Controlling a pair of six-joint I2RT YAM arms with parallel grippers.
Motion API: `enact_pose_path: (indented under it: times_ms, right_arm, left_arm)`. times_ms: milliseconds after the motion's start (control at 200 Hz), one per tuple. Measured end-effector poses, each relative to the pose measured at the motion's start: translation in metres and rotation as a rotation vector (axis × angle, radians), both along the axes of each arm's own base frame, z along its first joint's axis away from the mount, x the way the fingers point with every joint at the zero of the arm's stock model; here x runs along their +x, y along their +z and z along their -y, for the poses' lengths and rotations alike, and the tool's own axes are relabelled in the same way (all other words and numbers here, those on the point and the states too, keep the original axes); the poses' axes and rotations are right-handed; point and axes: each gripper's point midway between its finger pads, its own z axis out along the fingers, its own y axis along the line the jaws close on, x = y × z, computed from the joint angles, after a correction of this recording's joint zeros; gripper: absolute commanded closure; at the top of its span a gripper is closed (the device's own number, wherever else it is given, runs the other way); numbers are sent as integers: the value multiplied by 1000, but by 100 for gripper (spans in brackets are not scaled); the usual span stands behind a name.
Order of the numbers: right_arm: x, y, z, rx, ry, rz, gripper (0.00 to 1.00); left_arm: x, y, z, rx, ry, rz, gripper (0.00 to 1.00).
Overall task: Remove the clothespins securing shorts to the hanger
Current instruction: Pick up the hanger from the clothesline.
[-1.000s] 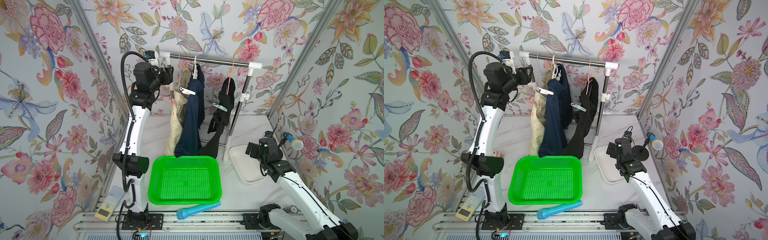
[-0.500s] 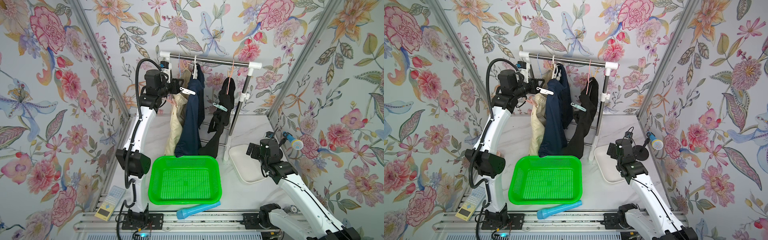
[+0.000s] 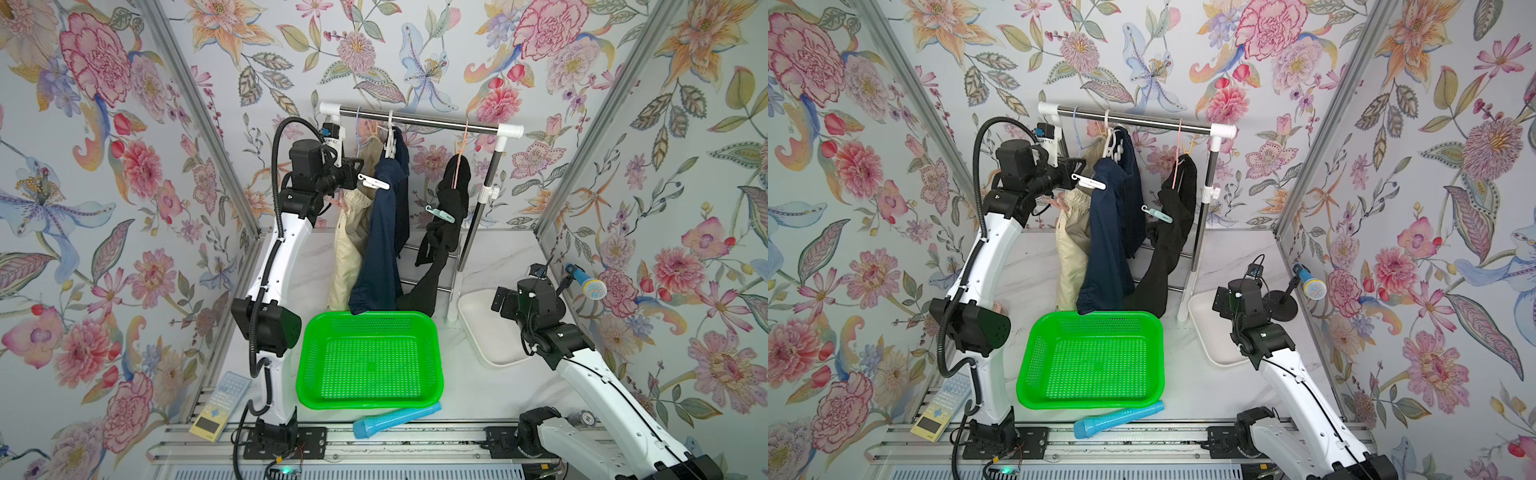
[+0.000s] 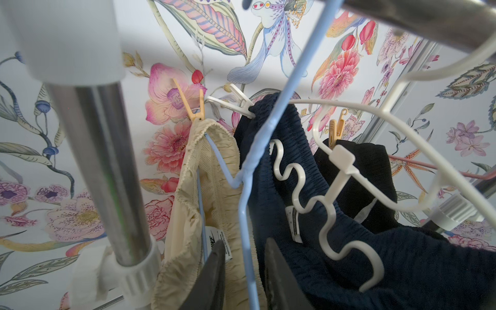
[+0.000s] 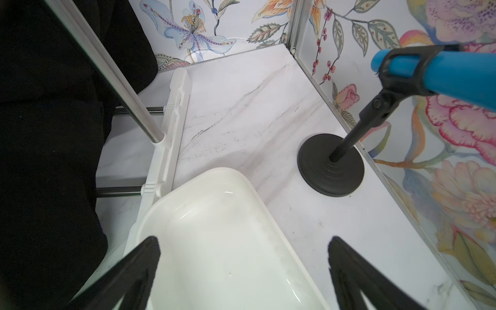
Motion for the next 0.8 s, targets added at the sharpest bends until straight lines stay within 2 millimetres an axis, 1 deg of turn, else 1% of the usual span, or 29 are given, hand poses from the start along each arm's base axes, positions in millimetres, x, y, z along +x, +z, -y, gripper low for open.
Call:
enact_pose_path:
  times_ms: [45,195,320,360,595,801]
  right_arm:
    - [-1,2,1,-1,-3,6,1]
    - [-2,6,4,-7,-17,22,1]
    - [-3,6,5,-10,-20,21,1]
    - [-3,6,5,-11,-22,20,1]
    - [-4,6,8,-22,-35,21,1]
    - [-4,7,9,-24,-38,21,1]
  left_arm:
    - [0,0,1,1,-3,1,83]
    - [-1,0,3,0,-7,1,91]
    - [-1,0,4,0,-8,1,96]
    - [-1,0,4,0,-8,2,100]
    - [0,1,4,2,8,6,100]
    - [1,6,5,1,34,28,100]
